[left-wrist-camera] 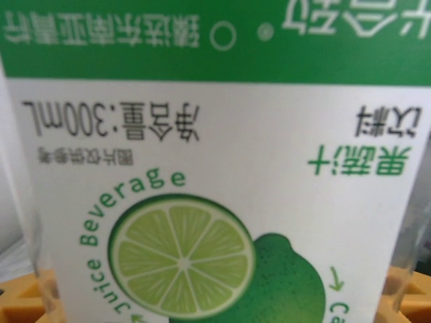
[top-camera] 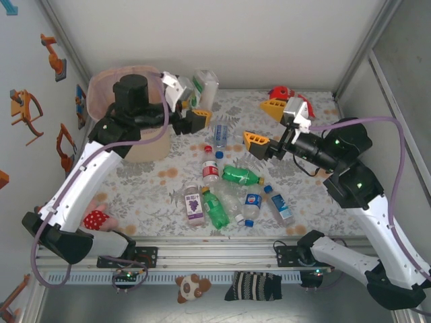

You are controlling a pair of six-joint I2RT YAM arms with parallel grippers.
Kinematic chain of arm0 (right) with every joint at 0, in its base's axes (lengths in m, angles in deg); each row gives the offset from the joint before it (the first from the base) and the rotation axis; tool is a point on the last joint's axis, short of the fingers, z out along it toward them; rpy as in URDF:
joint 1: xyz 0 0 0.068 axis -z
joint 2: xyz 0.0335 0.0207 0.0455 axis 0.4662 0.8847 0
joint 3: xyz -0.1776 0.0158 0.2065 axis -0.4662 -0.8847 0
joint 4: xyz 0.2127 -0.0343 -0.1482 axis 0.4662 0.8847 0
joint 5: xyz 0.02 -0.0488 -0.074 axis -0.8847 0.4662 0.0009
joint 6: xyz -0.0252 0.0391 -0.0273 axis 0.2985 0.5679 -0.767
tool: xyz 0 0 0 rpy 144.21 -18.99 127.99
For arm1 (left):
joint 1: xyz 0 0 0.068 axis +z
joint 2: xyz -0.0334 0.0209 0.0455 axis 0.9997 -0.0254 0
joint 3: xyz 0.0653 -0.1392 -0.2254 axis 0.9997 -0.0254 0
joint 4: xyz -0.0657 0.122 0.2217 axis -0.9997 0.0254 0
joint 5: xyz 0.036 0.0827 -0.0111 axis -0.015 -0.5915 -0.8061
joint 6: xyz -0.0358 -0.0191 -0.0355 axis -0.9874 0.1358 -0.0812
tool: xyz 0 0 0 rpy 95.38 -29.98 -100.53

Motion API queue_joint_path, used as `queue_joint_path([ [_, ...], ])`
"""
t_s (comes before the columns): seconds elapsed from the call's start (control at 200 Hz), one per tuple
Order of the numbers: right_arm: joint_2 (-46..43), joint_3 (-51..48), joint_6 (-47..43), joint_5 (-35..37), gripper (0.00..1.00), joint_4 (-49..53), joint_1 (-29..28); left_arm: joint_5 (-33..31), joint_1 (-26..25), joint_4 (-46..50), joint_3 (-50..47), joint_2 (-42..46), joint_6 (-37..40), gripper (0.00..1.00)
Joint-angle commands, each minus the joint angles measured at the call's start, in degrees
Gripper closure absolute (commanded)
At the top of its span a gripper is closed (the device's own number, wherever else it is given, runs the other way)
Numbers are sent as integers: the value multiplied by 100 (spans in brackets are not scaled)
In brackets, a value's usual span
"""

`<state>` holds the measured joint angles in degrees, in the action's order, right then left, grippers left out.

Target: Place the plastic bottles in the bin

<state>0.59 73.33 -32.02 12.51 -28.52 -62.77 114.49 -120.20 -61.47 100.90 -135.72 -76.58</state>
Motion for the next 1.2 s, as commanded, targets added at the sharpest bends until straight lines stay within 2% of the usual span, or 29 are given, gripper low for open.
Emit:
queue_joint_path([
  [0.0, -2, -43, -110, 296, 17, 42, -20, -1500, 318, 290, 174, 93, -230, 41],
  [0.08, 24, -29, -95, 296, 17, 51, -26, -1851, 665, 309, 193, 96, -535, 42],
  [0.335, 47, -25, -92, 324, 18, 60, -24, -2278, 1791, 611, 471, -170, -1233, 44],
  [0.541, 48, -43, -35, 340, 19, 98, -23, -2195, 2469, 1146, 923, -748, -1460, 44],
  [0.806, 67, -25, -21, 349, 19, 131, -26, -2240, 2744, 1523, 1029, -1319, -1599, 45],
  [1.197, 110, -60, 41, 358, 20, 167, -25, -2391, 2767, 2388, 1126, -2029, -2100, 41],
])
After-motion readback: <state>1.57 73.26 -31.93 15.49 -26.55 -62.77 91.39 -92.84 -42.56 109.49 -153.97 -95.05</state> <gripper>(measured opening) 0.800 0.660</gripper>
